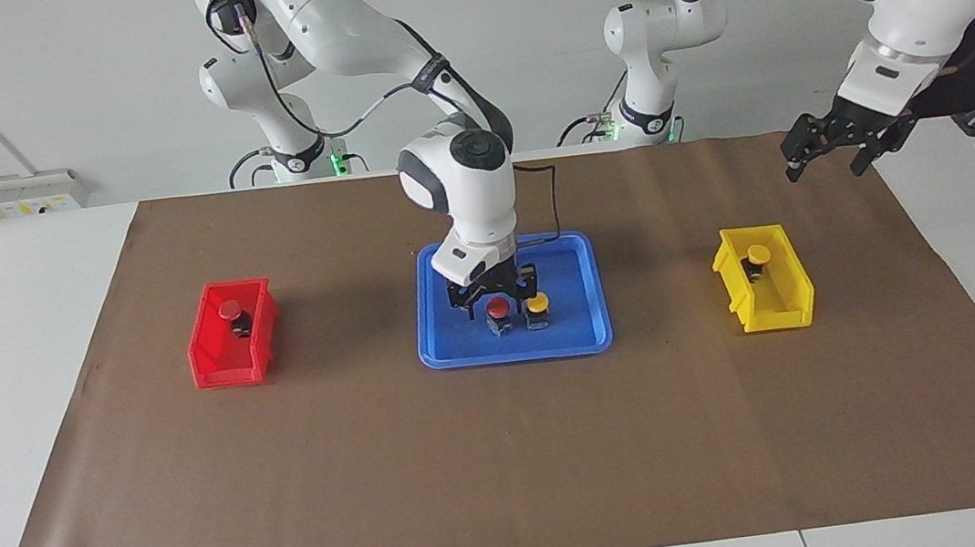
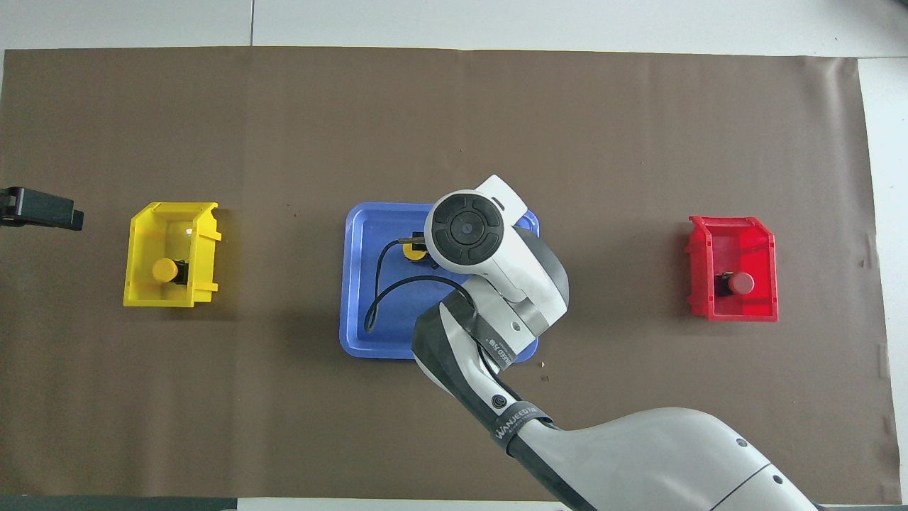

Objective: Sort red and yellow buttons by color
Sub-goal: 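Release yellow in the yellow bin while the right gripper grasps the red button, then place the red button in the red bin while the left gripper reaches yellow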

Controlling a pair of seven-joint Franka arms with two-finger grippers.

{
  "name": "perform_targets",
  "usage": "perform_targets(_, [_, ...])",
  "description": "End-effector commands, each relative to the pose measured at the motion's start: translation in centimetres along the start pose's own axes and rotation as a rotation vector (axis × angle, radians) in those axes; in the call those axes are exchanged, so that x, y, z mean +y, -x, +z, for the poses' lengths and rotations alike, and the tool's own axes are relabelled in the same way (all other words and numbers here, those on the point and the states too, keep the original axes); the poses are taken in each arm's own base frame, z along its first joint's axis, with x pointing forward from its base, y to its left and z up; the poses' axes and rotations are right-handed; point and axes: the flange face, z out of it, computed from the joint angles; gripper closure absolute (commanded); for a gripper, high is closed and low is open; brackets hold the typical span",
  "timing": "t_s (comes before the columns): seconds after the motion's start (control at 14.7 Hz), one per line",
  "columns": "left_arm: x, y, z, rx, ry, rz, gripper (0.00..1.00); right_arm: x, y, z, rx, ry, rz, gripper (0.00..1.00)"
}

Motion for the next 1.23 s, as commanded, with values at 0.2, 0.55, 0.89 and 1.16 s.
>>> perform_targets(0.2, [0.1,-0.1,-1.8,0.007,-0.004,0.051,0.0,4.1,-5.0,-7.2,-0.045,0.032,0.009,0.89])
perform_targets(0.55, [11.2,-1.0,6.9,0.091,0.014,-0.056,0.0,28.0,-6.9,-16.6,-0.157,-0.01,-0.188,0.88])
perform_targets(0.89, [28.5,-1.7,17.2,0.089,0.067,-0.029,0.0,44.9,-3.7,-9.9,-0.034,-0.02,-0.312,0.88])
perform_targets(1.16, [35.8,-0.3,22.8,0.072,0.079,-0.028,0.0,46.6,-1.7,-7.2,-0.015,-0.008,-0.344,0.88])
